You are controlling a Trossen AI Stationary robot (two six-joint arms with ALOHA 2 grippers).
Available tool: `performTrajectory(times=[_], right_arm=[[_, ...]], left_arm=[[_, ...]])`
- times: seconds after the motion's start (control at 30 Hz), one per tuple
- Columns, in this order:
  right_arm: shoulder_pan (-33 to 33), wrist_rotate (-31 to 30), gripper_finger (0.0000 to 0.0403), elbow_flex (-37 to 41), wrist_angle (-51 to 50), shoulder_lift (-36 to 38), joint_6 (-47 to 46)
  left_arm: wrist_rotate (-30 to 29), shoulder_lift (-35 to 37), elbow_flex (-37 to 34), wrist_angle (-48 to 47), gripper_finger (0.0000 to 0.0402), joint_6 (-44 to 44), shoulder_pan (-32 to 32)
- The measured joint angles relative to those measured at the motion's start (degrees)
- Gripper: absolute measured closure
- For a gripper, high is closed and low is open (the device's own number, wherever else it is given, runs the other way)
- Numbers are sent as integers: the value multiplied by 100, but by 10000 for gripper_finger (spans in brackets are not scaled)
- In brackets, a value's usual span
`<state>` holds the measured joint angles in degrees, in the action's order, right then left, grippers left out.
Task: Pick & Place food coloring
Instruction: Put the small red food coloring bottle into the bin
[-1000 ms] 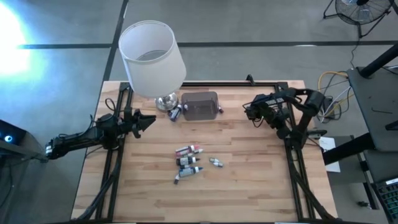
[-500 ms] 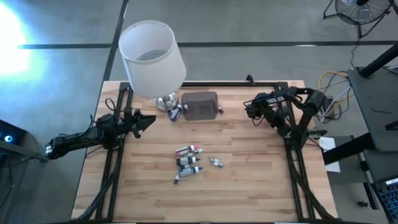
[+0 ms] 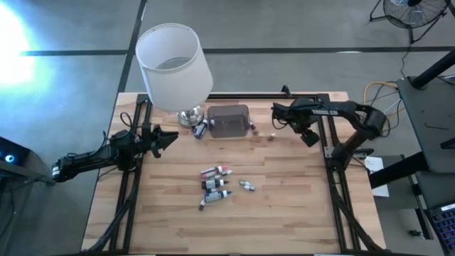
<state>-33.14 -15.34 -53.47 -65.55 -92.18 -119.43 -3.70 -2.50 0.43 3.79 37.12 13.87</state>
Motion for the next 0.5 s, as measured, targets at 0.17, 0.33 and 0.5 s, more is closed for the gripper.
performTrajectory(times=[0.17, 0.33, 0.5], right_arm=[[66, -583, 207, -125, 143, 220, 1128], [356, -395, 217, -153, 1057, 221, 3518], [524, 38, 228, -99, 2146, 138, 5378]], left_arm=[[-2, -1, -1, 0, 316, 0, -1], [-2, 0, 0, 0, 316, 2, 0], [-2, -2, 0, 0, 316, 2, 0]])
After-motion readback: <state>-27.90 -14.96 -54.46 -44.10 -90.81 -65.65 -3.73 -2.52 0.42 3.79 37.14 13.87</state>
